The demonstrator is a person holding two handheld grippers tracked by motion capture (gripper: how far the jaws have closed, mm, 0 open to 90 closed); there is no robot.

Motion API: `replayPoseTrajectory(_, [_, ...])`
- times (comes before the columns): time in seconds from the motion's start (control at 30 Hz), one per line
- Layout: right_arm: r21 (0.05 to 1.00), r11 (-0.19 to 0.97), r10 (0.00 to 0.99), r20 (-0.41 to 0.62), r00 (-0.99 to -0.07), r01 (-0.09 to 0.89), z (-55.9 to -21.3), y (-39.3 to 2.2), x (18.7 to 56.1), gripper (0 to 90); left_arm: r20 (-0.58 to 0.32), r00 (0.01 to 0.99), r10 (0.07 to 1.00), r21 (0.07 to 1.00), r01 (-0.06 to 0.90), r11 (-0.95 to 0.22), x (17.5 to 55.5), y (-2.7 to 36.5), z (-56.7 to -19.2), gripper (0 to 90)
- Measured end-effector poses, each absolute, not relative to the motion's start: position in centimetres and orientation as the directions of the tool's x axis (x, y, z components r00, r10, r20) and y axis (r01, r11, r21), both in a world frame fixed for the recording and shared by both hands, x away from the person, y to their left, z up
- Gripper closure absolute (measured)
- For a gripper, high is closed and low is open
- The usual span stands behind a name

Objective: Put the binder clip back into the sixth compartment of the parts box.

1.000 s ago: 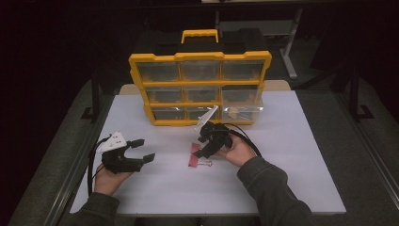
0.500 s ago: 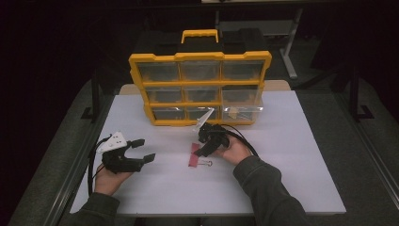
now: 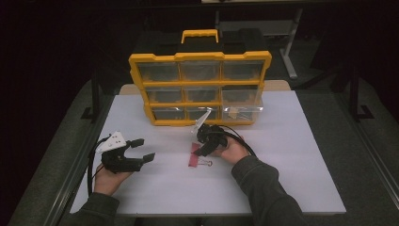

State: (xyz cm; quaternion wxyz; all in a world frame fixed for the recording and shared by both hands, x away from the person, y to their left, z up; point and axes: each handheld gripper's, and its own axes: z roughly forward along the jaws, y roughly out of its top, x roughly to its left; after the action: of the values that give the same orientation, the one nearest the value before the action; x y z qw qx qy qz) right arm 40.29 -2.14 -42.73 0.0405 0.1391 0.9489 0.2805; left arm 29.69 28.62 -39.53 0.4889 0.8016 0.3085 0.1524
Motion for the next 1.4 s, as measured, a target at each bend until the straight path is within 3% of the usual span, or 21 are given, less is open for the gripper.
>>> replayPoseTrajectory(1.13, [0.569,0.779,0.289,0.050,-0.956,0.265,-43.0,-2.1,41.4,48.5,-0.048,0.769,0.637,0.879,0.336,-0.338,29.8,28.6,-39.5,25.3])
replayPoseTrajectory(1.2, [0.515,0.768,0.378,0.112,-0.919,0.380,-42.4,-2.3,40.6,48.5,-0.045,0.772,0.635,0.878,0.334,-0.344,29.7,28.6,-39.5,24.8])
replayPoseTrajectory(1.33, [0.524,0.760,0.385,0.114,-0.916,0.385,-41.5,-2.4,40.1,48.5,-0.038,0.774,0.632,0.878,0.327,-0.349,29.8,28.6,-39.5,24.5])
replayPoseTrajectory(1.37, [0.599,0.757,0.286,0.057,-0.956,0.262,-41.7,-2.3,40.8,48.5,-0.049,0.771,0.635,0.877,0.337,-0.342,29.8,28.5,-39.5,24.4])
replayPoseTrajectory(1.4, [0.603,0.755,0.285,0.055,-0.957,0.259,-41.5,-2.3,40.7,48.5,-0.048,0.772,0.634,0.877,0.337,-0.343,29.8,28.5,-39.6,24.4])
